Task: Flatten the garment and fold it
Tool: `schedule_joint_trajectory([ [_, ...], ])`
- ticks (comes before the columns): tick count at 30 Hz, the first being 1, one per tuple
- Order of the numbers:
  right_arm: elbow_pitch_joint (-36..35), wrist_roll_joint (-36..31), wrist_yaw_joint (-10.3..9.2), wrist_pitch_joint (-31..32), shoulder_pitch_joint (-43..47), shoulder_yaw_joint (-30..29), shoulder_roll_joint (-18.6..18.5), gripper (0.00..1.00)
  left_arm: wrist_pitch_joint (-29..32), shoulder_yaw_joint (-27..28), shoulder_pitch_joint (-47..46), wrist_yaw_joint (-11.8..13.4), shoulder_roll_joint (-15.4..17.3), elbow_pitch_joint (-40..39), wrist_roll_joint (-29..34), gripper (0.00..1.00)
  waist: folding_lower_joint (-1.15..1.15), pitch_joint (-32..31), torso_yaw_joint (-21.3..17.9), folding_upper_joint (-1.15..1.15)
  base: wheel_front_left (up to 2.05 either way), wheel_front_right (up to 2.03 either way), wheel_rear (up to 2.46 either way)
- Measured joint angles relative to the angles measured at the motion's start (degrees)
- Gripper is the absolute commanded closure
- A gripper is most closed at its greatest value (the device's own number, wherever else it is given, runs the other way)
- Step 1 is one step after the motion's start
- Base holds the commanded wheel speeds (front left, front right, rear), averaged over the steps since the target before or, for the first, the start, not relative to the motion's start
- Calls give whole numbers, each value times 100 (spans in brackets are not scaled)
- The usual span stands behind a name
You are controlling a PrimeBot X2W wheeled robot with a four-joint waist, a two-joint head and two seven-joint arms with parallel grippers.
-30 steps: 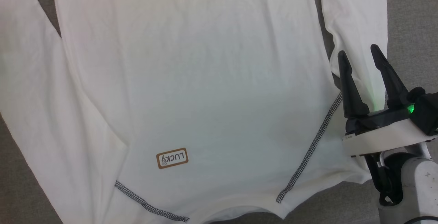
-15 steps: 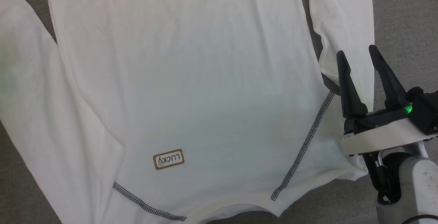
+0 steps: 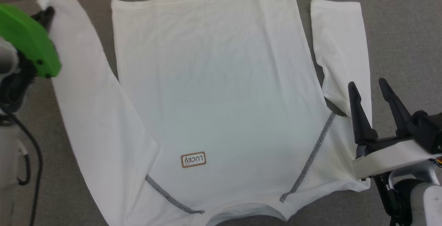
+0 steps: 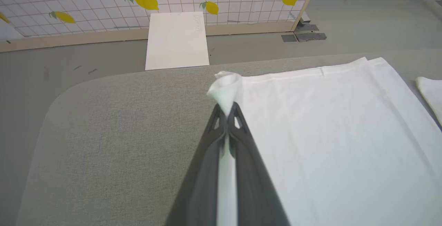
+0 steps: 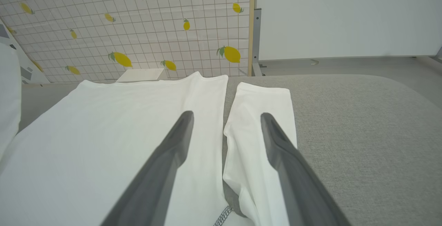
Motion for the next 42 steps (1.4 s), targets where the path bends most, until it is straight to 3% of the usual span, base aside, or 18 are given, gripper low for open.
schedule_joint_trajectory([
  [10,-255,-30,0,166,242,-135,10,0,-8,-1439,-165,-408,-1207,-833,-134,100,0,-792,489,0,0,0,0],
  [17,-310,-18,0,208,362,-167,34,0,-424,-2377,-119,-568,-2430,-131,-221,100,0,-1015,545,0,0,0,0],
  [20,-319,-10,0,211,363,-210,41,0,-586,-2803,81,-648,-2760,343,-270,100,0,-1014,442,0,0,0,0],
  [30,-252,74,0,204,362,-156,43,0,-1202,-3978,480,-705,-2940,1983,-241,100,0,-883,2,0,0,0,0],
  [38,-135,84,0,197,362,-70,44,0,-1574,-4775,554,-809,-2955,2685,-526,100,0,-869,-143,0,0,0,0],
  [39,-121,84,0,199,362,-69,45,0,-1624,-4840,555,-811,-2956,2740,-604,87,0,-882,-137,0,0,0,0],
  [40,-111,84,0,203,363,-74,45,0,-1681,-4907,555,-835,-2955,2770,-654,65,0,-893,-126,0,0,0,0],
  [41,-96,84,0,204,364,-86,43,0,-1746,-4968,556,-859,-2955,2776,-717,37,0,-907,-110,0,0,0,0],
  [42,-87,84,0,204,366,-91,44,0,-1781,-5011,557,-864,-2956,2776,-803,15,0,-920,-95,0,0,0,0],
])
